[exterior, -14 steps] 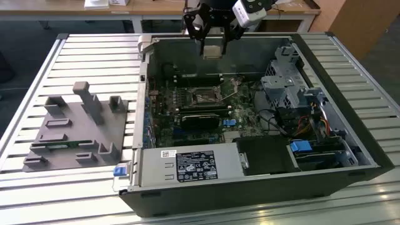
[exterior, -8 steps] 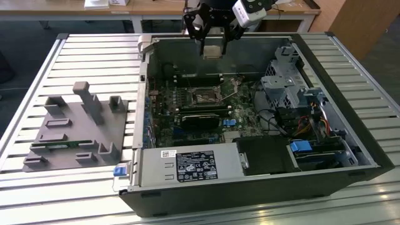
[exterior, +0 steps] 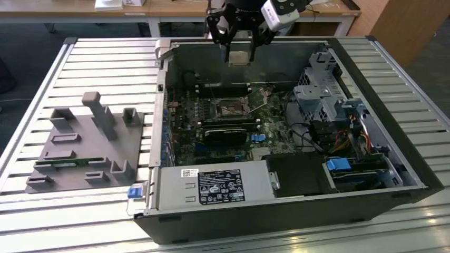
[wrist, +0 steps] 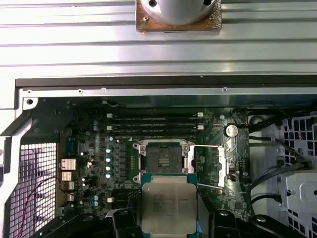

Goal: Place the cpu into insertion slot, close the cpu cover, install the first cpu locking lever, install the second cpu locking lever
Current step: 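Place the cpu into insertion slot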

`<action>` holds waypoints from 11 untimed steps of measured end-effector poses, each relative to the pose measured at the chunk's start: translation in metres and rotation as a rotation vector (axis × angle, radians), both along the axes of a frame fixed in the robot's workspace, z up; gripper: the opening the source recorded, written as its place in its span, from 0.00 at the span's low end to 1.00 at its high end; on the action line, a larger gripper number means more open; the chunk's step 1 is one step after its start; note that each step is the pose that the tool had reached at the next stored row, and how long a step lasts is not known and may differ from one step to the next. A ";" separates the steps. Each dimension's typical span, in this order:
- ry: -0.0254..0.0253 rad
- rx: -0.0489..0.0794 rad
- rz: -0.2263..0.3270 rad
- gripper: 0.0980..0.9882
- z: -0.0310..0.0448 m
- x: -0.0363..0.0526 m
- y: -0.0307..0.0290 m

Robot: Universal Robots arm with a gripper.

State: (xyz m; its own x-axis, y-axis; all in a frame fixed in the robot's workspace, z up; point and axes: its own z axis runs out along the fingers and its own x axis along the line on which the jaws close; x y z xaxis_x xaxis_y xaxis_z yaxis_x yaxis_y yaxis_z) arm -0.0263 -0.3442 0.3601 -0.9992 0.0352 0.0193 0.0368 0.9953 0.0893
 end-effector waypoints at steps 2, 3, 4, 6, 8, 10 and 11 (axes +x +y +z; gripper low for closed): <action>0.0000 0.000 -0.007 0.49 0.0000 0.0000 0.0000; 0.0000 0.000 -0.011 0.49 0.0000 0.0000 0.0000; 0.0000 0.000 -0.015 0.49 0.0000 0.0000 0.0000; 0.0000 0.000 -0.022 0.49 -0.0001 0.0000 0.0000; 0.0000 0.000 -0.031 0.49 -0.0001 0.0000 0.0000; 0.0000 0.000 -0.039 0.49 -0.0001 -0.0001 0.0000; 0.0000 0.000 -0.042 0.49 -0.0001 -0.0001 0.0000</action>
